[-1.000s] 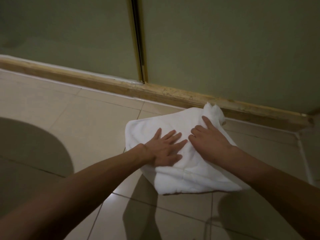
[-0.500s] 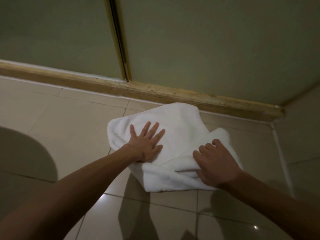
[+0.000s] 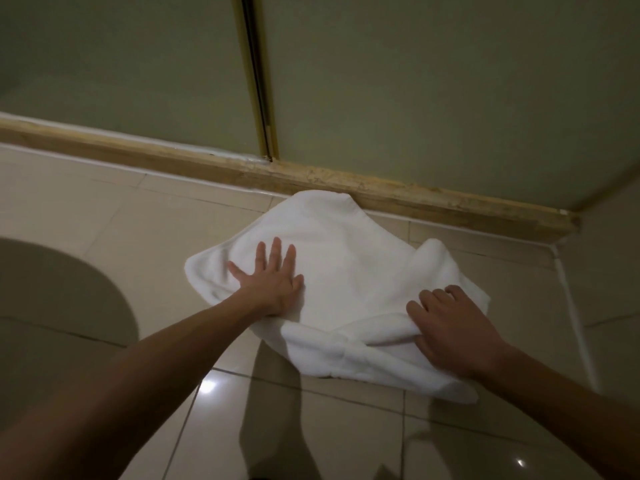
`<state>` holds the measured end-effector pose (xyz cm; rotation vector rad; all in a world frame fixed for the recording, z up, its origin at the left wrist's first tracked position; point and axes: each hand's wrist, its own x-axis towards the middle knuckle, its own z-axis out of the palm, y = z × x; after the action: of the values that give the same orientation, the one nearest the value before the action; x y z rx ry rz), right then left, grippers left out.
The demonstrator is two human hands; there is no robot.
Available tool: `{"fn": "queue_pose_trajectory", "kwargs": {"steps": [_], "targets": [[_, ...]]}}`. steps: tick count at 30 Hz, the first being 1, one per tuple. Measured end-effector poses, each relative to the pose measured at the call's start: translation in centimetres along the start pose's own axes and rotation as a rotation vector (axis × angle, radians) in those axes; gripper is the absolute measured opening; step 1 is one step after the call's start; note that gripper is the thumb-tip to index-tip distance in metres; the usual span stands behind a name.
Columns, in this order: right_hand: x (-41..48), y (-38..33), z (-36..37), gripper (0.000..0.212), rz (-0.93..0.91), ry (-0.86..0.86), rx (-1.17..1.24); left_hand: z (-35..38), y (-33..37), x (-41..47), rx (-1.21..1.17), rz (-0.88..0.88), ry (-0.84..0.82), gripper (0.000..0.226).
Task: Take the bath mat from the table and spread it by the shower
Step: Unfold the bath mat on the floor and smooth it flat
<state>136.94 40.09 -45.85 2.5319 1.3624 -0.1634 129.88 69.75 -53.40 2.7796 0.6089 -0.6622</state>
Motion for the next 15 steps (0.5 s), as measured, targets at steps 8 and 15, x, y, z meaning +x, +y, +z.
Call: {"fn": "queue_pose_trajectory", "kwargs": {"steps": [8, 15], "targets": [[2.0, -1.1, 0.1, 0.039, 0.106, -0.131, 0.083, -0.5, -0.5, -1.9, -0.019, -0.204, 0.038, 0.07], [4.8, -3.1, 0.6, 0.06, 0.043, -0.191, 0.304, 0.3, 1.4, -0.9, 0.035, 0.243, 0.187, 0.073]]}}
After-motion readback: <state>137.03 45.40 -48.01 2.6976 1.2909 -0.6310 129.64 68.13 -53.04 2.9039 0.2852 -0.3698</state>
